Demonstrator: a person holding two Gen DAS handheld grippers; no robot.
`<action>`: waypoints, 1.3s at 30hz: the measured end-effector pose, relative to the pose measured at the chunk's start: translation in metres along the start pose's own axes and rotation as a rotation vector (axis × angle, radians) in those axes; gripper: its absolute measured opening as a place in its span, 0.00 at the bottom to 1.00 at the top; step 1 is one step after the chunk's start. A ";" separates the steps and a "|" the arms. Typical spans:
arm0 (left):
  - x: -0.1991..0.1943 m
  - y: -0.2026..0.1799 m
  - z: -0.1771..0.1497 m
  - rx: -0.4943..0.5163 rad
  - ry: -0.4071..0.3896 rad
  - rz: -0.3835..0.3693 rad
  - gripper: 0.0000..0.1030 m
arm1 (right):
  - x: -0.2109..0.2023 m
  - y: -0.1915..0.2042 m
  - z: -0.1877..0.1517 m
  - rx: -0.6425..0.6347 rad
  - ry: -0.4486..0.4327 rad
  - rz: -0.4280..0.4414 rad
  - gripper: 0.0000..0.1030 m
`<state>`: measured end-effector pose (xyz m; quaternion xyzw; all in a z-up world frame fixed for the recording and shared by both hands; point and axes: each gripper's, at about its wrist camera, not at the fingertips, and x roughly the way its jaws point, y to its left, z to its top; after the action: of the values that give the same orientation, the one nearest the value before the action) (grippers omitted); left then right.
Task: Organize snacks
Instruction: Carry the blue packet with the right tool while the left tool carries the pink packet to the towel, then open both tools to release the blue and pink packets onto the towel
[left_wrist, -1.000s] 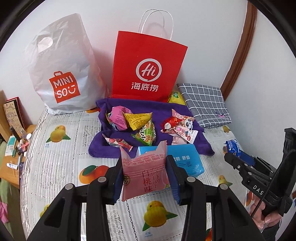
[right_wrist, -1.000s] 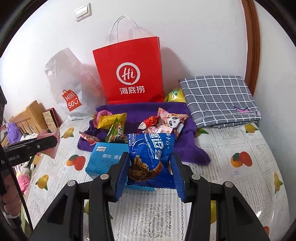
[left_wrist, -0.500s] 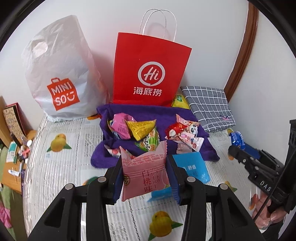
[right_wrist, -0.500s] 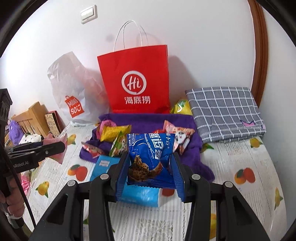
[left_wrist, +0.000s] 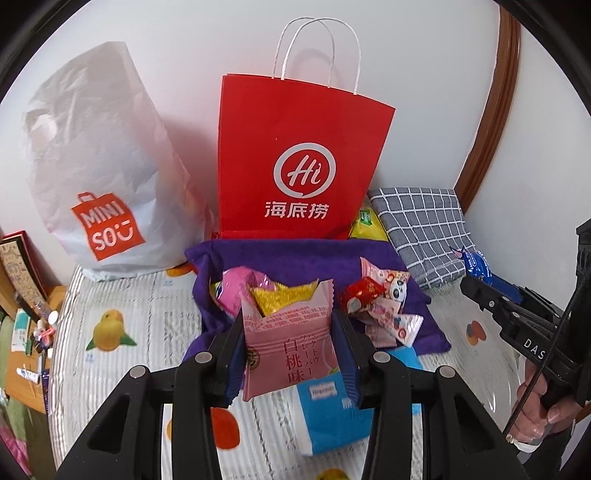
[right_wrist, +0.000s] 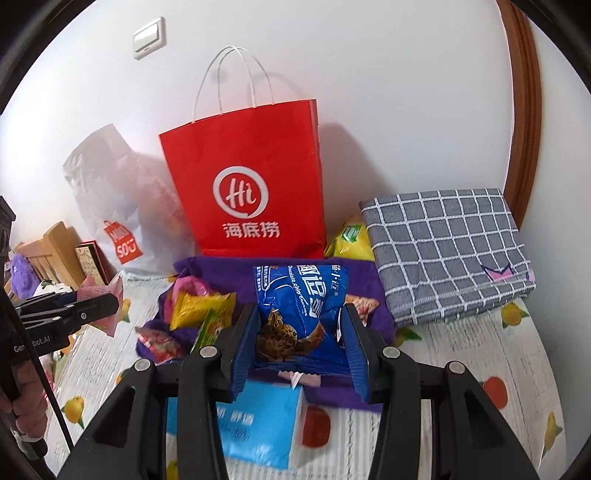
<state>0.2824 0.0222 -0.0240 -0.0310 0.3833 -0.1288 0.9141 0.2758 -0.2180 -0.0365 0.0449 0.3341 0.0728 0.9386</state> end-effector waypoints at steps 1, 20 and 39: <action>0.004 0.000 0.004 0.002 0.001 0.000 0.40 | 0.003 -0.002 0.003 0.002 0.000 -0.003 0.44; 0.066 0.015 0.044 -0.018 0.016 0.014 0.40 | 0.067 -0.014 0.039 0.012 0.056 0.036 0.44; 0.133 0.010 0.053 -0.043 0.100 0.009 0.40 | 0.137 -0.028 0.022 -0.031 0.223 0.055 0.44</action>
<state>0.4115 -0.0051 -0.0798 -0.0427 0.4313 -0.1178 0.8935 0.3982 -0.2236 -0.1081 0.0312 0.4337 0.1083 0.8940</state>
